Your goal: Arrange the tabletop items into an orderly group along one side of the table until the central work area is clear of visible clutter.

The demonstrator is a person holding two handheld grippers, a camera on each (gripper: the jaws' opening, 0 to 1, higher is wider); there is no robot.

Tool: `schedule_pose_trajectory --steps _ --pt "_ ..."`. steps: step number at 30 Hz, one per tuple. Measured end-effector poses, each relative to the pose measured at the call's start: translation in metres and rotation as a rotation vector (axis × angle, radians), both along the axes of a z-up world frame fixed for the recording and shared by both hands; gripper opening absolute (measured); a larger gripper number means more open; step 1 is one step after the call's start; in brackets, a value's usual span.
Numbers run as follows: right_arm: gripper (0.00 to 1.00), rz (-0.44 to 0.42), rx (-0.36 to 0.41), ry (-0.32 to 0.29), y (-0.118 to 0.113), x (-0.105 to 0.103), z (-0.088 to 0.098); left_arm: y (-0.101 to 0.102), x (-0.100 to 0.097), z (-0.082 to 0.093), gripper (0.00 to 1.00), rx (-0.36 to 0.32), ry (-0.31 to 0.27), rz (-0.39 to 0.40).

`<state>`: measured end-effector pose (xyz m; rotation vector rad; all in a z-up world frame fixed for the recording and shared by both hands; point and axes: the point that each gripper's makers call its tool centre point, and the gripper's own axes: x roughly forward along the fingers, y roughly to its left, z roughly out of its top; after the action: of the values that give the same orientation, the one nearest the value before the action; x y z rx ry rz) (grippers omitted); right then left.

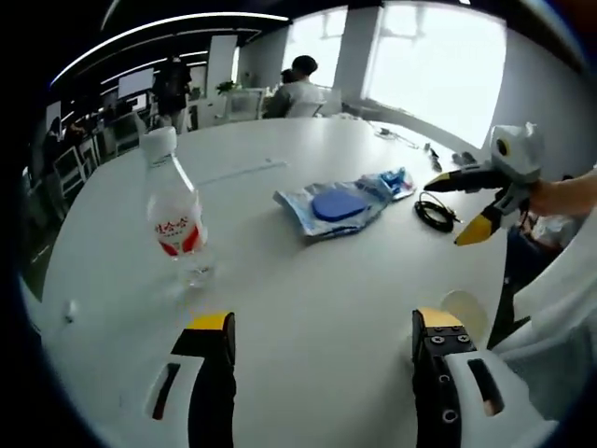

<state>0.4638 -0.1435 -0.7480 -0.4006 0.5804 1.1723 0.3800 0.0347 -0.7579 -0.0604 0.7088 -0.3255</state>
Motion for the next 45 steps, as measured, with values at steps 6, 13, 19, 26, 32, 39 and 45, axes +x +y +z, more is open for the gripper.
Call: schedule_pose_trajectory --steps 6,13,19,26,32,39,45 --pt "0.72 0.037 0.009 -0.002 0.002 -0.016 0.004 -0.02 -0.018 -0.004 0.73 0.049 0.008 -0.119" --pt "0.71 0.112 0.015 0.034 0.006 -0.047 -0.006 -0.029 -0.026 -0.009 0.72 0.026 0.009 -0.138" --pt "0.69 0.186 0.017 0.033 0.01 -0.065 -0.009 -0.033 -0.032 -0.006 0.71 0.035 0.0 -0.171" --pt "0.64 0.27 0.024 0.062 0.014 -0.092 -0.015 -0.047 -0.047 -0.009 0.69 0.053 0.004 -0.233" --pt "0.6 0.339 0.01 0.071 0.02 -0.111 -0.02 -0.065 -0.055 -0.01 0.67 0.017 -0.001 -0.238" --pt "0.56 0.373 0.024 0.074 0.026 -0.121 -0.02 -0.078 -0.061 -0.01 0.63 -0.006 -0.005 -0.247" --pt "0.5 0.39 0.034 0.072 0.029 -0.125 -0.018 -0.086 -0.061 -0.009 0.58 -0.027 -0.009 -0.247"
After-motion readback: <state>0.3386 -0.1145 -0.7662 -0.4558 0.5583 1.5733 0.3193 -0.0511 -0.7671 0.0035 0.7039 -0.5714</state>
